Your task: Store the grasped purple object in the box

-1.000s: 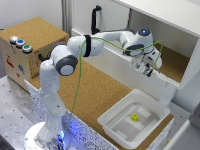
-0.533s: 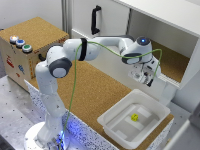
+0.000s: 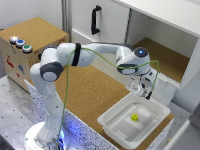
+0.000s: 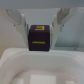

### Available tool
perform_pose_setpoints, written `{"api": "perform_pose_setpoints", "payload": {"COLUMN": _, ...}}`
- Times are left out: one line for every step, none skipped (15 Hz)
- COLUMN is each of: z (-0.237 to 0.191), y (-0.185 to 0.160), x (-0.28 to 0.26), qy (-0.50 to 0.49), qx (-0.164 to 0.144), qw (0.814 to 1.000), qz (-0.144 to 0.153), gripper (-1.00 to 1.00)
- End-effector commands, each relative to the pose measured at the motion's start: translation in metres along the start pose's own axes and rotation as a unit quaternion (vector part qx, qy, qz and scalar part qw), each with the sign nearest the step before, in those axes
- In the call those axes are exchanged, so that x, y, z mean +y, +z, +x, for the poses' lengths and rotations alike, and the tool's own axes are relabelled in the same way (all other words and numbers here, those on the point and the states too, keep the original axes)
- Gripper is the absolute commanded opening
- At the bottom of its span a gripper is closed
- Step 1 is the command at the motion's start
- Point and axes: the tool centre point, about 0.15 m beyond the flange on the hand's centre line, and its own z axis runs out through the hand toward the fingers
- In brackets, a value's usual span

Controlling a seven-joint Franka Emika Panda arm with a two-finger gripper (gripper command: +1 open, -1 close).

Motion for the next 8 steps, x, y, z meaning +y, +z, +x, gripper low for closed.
{"api": "perform_pose_setpoints", "payload": {"z": -0.041, "y": 0.042, "x": 0.029, "qy": -0.048, "qx": -0.001, "qw": 0.999, "qz": 0.0, "gripper": -1.0}}
{"api": "perform_pose_setpoints", "payload": {"z": -0.047, "y": 0.051, "x": 0.036, "qy": -0.058, "qx": 0.0, "qw": 0.998, "qz": -0.002, "gripper": -1.0}}
{"api": "perform_pose_setpoints", "payload": {"z": -0.052, "y": 0.058, "x": 0.041, "qy": -0.058, "qx": -0.004, "qw": 0.998, "qz": 0.012, "gripper": -1.0}}
{"api": "perform_pose_setpoints", "payload": {"z": -0.056, "y": 0.066, "x": 0.045, "qy": -0.068, "qx": -0.006, "qw": 0.998, "qz": 0.017, "gripper": -1.0}}
{"api": "perform_pose_setpoints", "payload": {"z": -0.059, "y": 0.075, "x": 0.05, "qy": -0.077, "qx": -0.003, "qw": 0.997, "qz": 0.028, "gripper": -1.0}}
{"api": "perform_pose_setpoints", "payload": {"z": -0.06, "y": 0.085, "x": 0.055, "qy": -0.079, "qx": -0.005, "qw": 0.996, "qz": 0.032, "gripper": -1.0}}
{"api": "perform_pose_setpoints", "payload": {"z": -0.06, "y": 0.096, "x": 0.06, "qy": -0.08, "qx": -0.007, "qw": 0.996, "qz": 0.033, "gripper": -1.0}}
{"api": "perform_pose_setpoints", "payload": {"z": -0.06, "y": 0.11, "x": 0.068, "qy": -0.075, "qx": -0.014, "qw": 0.997, "qz": 0.034, "gripper": -1.0}}
